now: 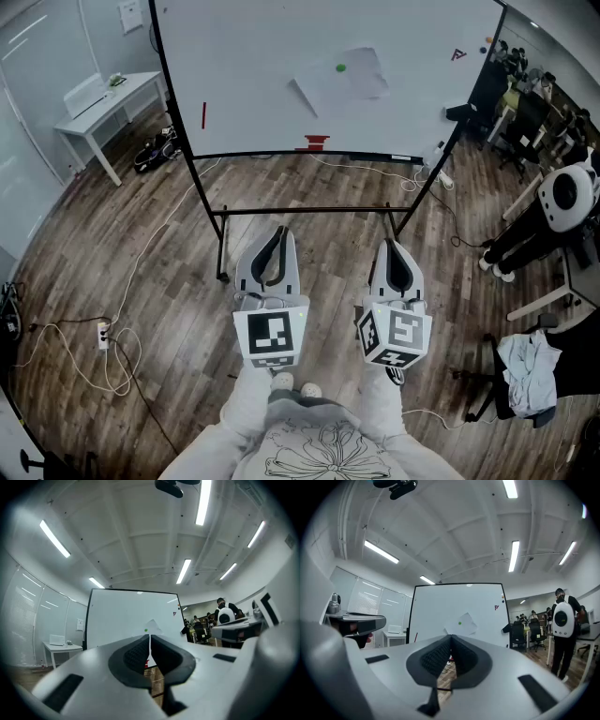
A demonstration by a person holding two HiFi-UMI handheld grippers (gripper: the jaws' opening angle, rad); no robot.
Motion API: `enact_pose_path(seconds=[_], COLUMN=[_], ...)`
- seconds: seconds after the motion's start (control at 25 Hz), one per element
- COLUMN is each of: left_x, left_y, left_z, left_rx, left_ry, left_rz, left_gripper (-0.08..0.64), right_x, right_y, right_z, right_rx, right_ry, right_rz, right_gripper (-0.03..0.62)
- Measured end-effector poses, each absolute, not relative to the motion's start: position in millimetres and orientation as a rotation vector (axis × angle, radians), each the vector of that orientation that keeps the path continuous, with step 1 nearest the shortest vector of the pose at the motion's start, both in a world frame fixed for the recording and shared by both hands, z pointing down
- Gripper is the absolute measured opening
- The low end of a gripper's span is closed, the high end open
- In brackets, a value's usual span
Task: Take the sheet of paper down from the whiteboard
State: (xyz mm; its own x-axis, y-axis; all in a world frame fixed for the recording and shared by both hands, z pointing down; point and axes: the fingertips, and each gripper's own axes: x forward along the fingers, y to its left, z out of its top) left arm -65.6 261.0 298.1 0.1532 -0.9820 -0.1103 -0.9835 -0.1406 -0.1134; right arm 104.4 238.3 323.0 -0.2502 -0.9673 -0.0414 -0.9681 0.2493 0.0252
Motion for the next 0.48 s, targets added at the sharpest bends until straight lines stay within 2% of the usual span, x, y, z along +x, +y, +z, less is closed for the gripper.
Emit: enact_pose_path(seconds=[0.48], left_x=[-54], left_y=[251], left_z=[307], left_rx=[-2.246], left_ry=[1.982], left_rz=[-0.014], left_gripper=[0.012], right_x=[119], right_y=[226], right_z=[332], right_rx=[-1.9], right_ry=[2.489], right_rz=[0.038], right_gripper=[0.003])
